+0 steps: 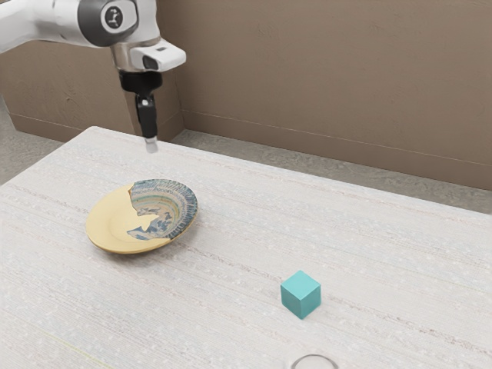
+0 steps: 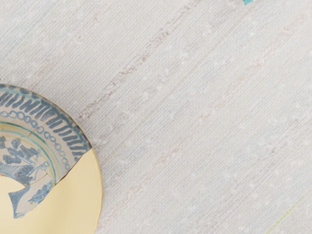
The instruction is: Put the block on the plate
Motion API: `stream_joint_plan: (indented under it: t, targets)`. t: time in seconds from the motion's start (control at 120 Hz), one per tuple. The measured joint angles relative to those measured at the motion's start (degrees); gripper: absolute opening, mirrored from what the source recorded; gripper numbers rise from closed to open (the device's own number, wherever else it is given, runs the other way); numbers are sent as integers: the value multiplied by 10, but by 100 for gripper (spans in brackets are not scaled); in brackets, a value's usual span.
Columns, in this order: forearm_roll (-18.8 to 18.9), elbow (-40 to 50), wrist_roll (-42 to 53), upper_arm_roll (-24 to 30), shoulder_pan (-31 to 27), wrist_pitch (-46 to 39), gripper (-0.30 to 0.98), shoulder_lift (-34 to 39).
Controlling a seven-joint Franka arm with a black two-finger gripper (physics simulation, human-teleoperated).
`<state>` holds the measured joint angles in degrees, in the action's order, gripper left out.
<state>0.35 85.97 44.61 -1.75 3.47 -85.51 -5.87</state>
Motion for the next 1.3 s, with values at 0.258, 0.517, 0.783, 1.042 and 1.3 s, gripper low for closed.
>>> stream_joint_plan:
  t: [0.258, 0.517, 0.783, 1.042, 1.3]
  targets:
    - [0, 15, 24, 7, 30, -44, 69, -9]
    - [-15, 8, -17, 6, 98, -95, 69, -83]
    - [-38, -4, -99, 4, 151, -145, 69, -150]
    - [-64, -29, -172, 5, 179, -183, 69, -200]
    - [-98, -29, -236, 5, 197, -232, 69, -239]
